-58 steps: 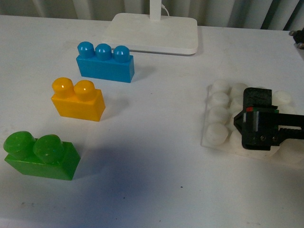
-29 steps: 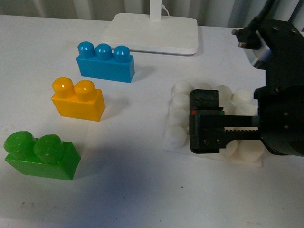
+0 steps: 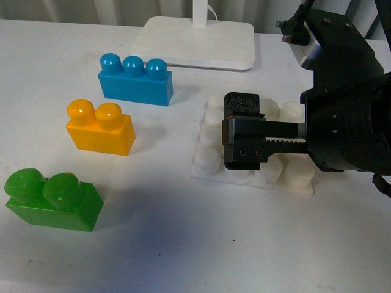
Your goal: Insert yellow block into base center
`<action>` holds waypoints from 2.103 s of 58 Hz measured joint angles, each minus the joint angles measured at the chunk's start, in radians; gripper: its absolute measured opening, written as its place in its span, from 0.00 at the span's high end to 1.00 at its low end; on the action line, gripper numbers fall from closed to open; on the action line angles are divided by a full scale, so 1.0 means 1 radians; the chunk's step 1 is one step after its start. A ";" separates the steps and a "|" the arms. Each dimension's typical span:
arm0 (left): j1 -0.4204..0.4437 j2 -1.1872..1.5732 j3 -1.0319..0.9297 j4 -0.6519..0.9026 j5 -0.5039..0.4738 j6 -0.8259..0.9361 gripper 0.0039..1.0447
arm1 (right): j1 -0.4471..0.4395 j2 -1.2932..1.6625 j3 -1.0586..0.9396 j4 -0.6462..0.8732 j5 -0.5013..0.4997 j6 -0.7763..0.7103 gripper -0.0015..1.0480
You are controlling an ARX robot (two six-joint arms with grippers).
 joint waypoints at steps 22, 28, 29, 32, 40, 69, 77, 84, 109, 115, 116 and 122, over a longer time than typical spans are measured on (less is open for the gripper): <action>0.000 0.000 0.000 0.000 0.000 0.000 0.06 | -0.100 -0.296 -0.073 0.039 -0.143 -0.002 0.09; 0.000 0.000 0.000 0.000 0.000 0.000 0.06 | -0.128 -0.397 -0.116 0.053 -0.152 -0.016 0.09; 0.000 0.000 0.000 0.000 0.000 0.000 0.06 | -0.135 -0.421 -0.126 0.053 -0.155 -0.020 0.09; 0.000 0.000 0.000 0.000 0.000 0.000 0.06 | -0.151 -0.483 -0.153 0.053 -0.158 -0.030 0.09; 0.000 0.000 0.000 0.000 0.000 0.000 0.06 | -0.214 -0.676 -0.245 0.042 -0.172 -0.058 0.09; 0.000 0.000 0.000 0.000 0.000 0.000 0.06 | -0.398 -1.091 -0.466 0.128 -0.018 -0.186 0.20; 0.000 0.000 0.000 0.000 -0.002 0.000 0.06 | -0.412 -1.151 -0.538 0.210 0.087 -0.316 0.42; 0.000 0.000 0.000 0.000 0.000 0.000 0.06 | -0.495 -1.203 -0.585 0.203 -0.016 -0.353 0.67; 0.000 0.000 0.000 0.000 0.000 0.000 0.06 | -0.529 -1.353 -0.666 0.137 -0.026 -0.369 0.99; 0.000 0.000 0.000 0.000 0.000 0.000 0.06 | -0.529 -1.387 -0.678 0.115 -0.026 -0.369 0.99; 0.000 0.000 0.000 0.000 0.000 0.000 0.06 | -0.529 -1.392 -0.679 0.113 -0.026 -0.369 0.99; 0.000 0.000 0.000 0.000 0.000 0.000 0.06 | -0.530 -1.421 -0.704 0.118 -0.026 -0.369 0.99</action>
